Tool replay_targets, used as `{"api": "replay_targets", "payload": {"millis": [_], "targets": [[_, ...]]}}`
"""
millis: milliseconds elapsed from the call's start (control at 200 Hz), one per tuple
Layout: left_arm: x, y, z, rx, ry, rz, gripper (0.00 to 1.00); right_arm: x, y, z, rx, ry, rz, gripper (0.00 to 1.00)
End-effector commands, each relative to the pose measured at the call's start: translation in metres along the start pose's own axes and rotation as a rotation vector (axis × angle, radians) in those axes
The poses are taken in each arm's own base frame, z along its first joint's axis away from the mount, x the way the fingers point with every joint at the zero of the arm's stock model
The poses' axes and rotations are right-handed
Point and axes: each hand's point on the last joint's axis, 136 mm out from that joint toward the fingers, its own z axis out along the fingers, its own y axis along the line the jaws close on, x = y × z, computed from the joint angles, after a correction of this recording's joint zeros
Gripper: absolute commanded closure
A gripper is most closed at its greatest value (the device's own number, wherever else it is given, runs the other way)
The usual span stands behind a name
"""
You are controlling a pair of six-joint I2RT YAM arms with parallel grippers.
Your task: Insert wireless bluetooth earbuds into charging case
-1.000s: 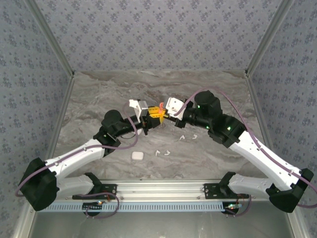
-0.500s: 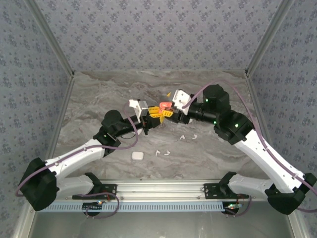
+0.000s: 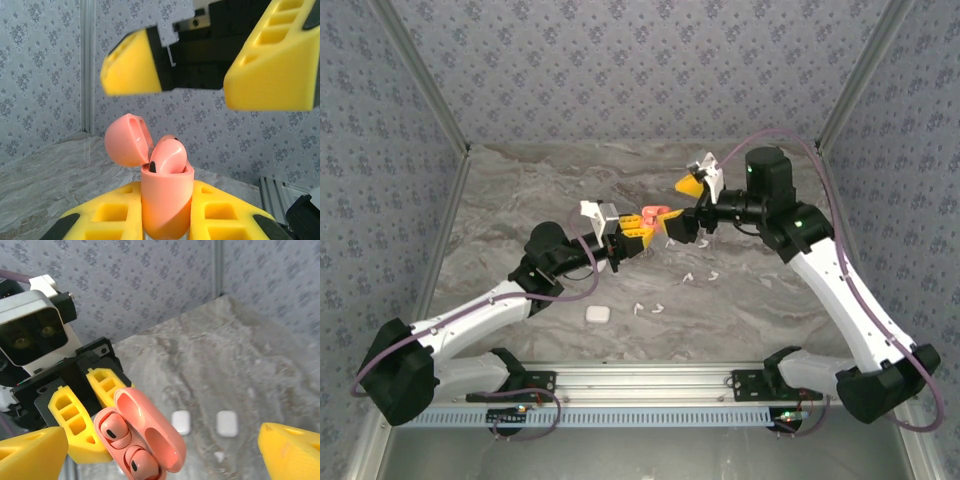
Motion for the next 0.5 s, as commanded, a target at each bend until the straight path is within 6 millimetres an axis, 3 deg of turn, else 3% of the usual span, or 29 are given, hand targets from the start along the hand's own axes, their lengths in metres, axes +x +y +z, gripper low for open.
{"api": "replay_targets", "payload": {"millis": [0, 210, 495], "targets": [[-0.021, -0.009, -0.004, 0.018, -0.073, 0.036, 1.0, 0.013, 0.017, 0.006, -0.136, 0.038, 0.152, 0.0], [-0.021, -0.008, -0.003, 0.016, -0.071, 0.034, 1.0, 0.014, 0.029, 0.01, -0.222, 0.045, 0.18, 0.0], [-0.02, -0.006, -0.004, 0.005, -0.061, 0.042, 1.0, 0.013, 0.042, 0.006, -0.275, 0.045, 0.164, 0.18]]}}
